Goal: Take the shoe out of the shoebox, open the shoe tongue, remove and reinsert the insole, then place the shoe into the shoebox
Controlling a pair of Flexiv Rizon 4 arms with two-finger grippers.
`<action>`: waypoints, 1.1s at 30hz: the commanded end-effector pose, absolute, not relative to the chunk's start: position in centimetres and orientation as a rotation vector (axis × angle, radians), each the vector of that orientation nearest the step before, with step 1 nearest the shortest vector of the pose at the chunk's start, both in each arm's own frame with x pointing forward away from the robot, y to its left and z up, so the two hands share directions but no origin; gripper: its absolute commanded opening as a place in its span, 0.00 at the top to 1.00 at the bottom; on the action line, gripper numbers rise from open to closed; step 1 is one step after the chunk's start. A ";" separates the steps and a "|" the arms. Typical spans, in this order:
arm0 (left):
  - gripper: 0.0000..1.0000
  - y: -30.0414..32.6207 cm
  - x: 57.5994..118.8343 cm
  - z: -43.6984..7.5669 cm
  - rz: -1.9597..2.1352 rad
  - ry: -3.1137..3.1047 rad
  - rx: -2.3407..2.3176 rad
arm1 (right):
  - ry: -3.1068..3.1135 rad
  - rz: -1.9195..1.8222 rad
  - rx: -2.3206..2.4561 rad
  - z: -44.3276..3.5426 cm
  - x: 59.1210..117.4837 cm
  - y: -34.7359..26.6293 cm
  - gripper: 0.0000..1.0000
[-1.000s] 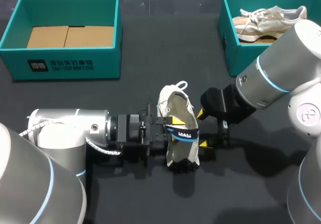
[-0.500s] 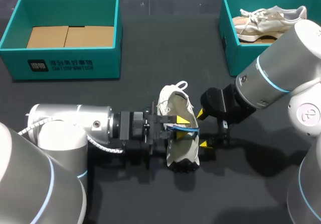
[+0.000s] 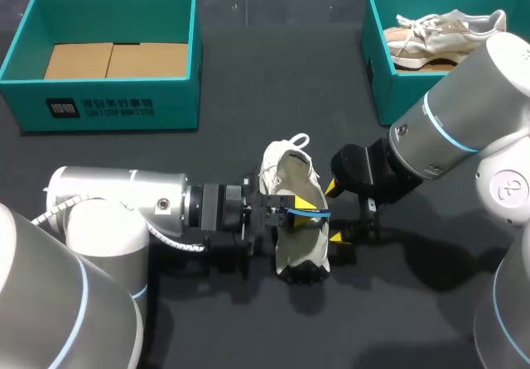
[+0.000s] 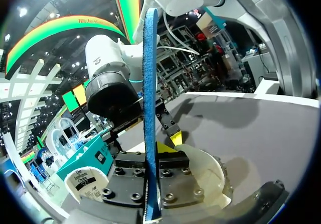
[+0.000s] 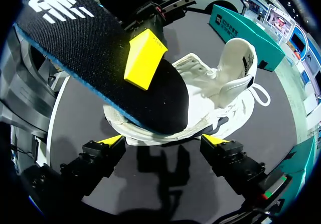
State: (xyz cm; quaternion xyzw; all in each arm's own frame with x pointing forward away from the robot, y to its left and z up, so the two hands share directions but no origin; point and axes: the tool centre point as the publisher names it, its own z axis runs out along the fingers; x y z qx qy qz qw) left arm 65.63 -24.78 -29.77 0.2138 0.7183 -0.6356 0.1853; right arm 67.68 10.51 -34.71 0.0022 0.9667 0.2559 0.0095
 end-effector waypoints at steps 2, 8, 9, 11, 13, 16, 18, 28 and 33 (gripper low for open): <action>1.00 -25.0 66.8 -31.3 -1.774 2.039 0.574 | 3.019 0.797 0.008 -34.8 67.7 10.6 0.00; 1.00 -24.6 67.9 -32.1 -1.760 2.053 0.542 | 3.019 0.797 0.008 -34.8 67.7 10.6 0.00; 1.00 -24.6 68.0 -32.3 -1.757 2.055 0.539 | 3.019 0.797 0.008 -34.8 67.7 10.6 0.00; 1.00 -24.6 68.2 -32.5 -1.751 2.059 0.531 | 3.019 0.797 0.008 -34.8 67.7 10.6 0.00; 1.00 -24.5 68.3 -32.7 -1.745 2.061 0.530 | 3.019 0.797 0.008 -34.8 67.7 10.6 0.00; 1.00 -24.4 68.3 -32.8 -1.738 2.065 0.529 | 3.019 0.797 0.008 -34.8 67.7 10.6 0.00; 1.00 -24.3 68.3 -32.8 -1.731 2.065 0.533 | 3.019 0.797 0.008 -34.8 67.7 10.6 0.00; 0.61 -23.9 67.1 -31.1 -1.729 2.041 0.546 | 3.019 0.797 0.008 -34.8 67.7 10.6 0.00; 0.60 -24.2 66.3 -30.0 -1.743 2.022 0.540 | 3.019 0.797 0.008 -34.8 67.7 10.6 0.00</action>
